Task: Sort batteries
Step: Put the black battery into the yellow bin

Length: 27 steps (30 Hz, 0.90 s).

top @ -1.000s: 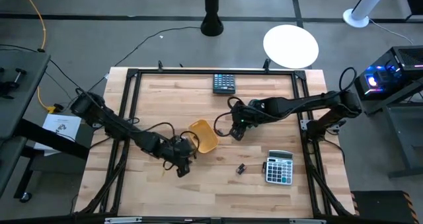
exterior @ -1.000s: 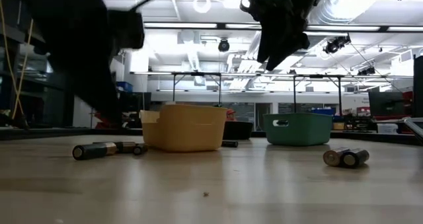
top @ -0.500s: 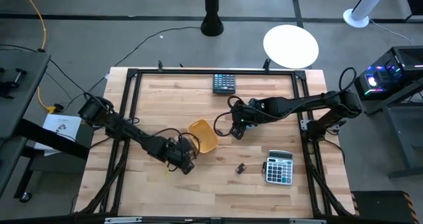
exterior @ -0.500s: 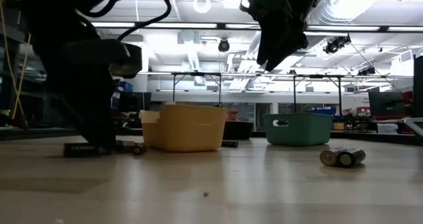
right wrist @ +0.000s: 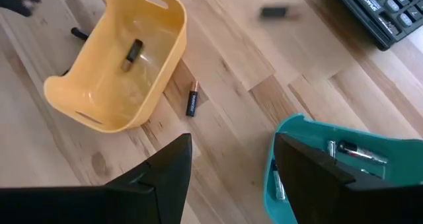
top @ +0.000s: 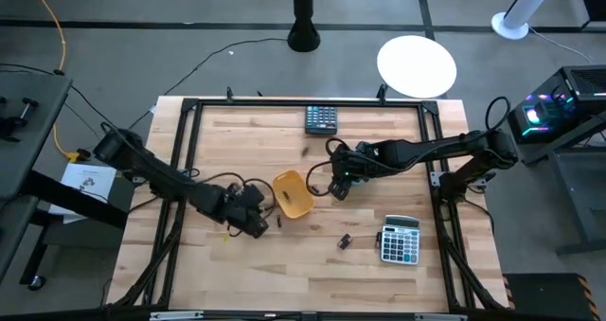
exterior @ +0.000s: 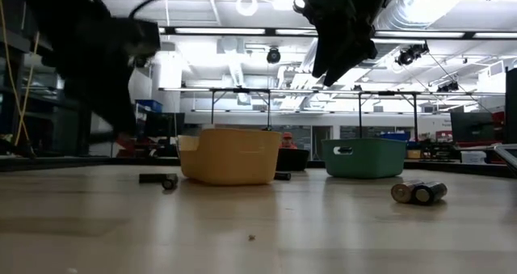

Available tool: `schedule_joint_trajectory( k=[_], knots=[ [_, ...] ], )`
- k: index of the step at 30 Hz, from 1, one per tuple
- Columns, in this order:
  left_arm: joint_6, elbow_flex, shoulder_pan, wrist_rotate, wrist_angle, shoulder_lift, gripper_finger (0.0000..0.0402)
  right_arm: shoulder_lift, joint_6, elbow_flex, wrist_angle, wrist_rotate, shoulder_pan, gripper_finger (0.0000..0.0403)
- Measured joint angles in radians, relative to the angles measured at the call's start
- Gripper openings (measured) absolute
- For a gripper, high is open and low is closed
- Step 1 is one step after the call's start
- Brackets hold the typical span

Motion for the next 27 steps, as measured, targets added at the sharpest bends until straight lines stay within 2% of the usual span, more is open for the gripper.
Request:
schedule_joint_trajectory(
  k=[5,9,11,13,18,23,27],
  knots=[
    [0.090,0.000,0.010,-0.035,0.027,-0.108,0.0026,0.000,0.012,0.000,0.000,0.003,0.000,0.0208],
    [0.274,0.004,0.031,-0.135,0.185,-0.203,0.0026,-0.001,0.031,0.000,0.000,0.003,0.000,0.0208],
    [0.373,0.004,0.072,-0.136,0.246,-0.212,0.0026,-0.002,0.038,0.000,0.002,0.003,0.000,0.0208],
    [0.461,0.003,0.123,-0.112,0.294,-0.205,0.0026,-0.002,0.044,0.000,0.002,0.003,0.000,0.0208],
    [0.618,0.002,0.236,0.034,0.383,-0.142,0.0026,-0.002,0.059,0.000,0.002,0.003,0.000,0.0208],
    [0.682,0.002,0.279,0.153,0.439,-0.092,0.0026,-0.002,0.064,0.000,0.001,0.003,0.000,0.0208],
    [0.691,0.003,0.279,0.144,0.451,-0.083,0.0030,-0.002,0.067,0.000,0.004,0.004,0.000,0.0208]
  ],
)
